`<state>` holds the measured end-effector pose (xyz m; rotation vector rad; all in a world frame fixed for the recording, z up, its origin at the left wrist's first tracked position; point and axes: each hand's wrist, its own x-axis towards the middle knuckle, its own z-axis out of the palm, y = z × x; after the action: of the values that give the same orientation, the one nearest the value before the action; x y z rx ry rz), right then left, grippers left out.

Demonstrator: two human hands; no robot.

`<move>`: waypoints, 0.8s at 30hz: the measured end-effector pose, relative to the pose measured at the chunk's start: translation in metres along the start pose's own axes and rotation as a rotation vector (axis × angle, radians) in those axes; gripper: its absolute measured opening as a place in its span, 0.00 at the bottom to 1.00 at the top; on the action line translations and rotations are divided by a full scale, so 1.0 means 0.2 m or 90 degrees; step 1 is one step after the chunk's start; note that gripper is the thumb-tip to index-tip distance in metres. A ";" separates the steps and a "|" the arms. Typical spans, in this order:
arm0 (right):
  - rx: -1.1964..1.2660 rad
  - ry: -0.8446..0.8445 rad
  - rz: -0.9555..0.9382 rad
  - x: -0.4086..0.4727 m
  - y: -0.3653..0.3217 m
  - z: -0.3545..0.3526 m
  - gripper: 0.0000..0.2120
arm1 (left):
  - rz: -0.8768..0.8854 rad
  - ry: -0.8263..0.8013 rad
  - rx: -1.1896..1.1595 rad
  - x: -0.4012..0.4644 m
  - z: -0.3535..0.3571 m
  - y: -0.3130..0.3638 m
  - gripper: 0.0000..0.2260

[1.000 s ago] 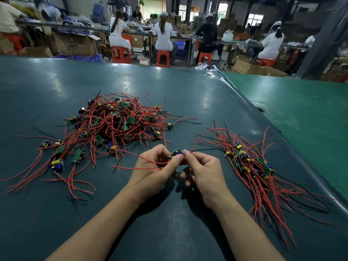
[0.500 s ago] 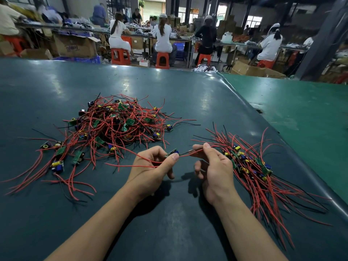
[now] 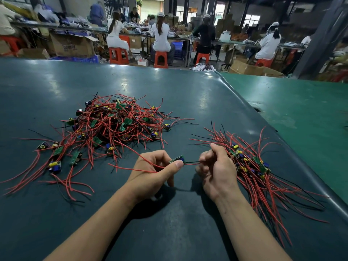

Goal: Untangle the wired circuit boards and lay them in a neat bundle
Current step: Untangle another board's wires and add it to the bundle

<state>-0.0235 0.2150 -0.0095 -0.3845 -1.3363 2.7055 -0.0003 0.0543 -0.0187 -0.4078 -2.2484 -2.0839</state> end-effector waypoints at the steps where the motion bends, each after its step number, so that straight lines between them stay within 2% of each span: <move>1: 0.001 -0.009 0.003 0.00 0.00 0.00 0.27 | 0.002 0.004 -0.001 0.00 0.00 0.00 0.12; 6: 0.002 -0.062 -0.003 0.01 -0.02 -0.03 0.18 | 0.009 0.046 -0.011 0.01 0.00 0.00 0.14; 12: 0.054 -0.051 0.022 0.01 -0.04 -0.04 0.12 | 0.012 0.046 0.011 0.01 -0.01 0.00 0.14; 18: 0.123 -0.095 0.058 0.00 -0.05 -0.04 0.14 | 0.007 0.023 0.016 0.01 -0.01 -0.02 0.14; 24: 0.100 -0.100 0.056 0.01 -0.06 -0.04 0.17 | 0.005 0.035 0.012 0.01 -0.02 -0.01 0.13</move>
<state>-0.0234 0.2289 -0.0052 -0.2256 -1.1550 2.9434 -0.0031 0.0511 -0.0203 -0.3527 -2.2315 -2.0420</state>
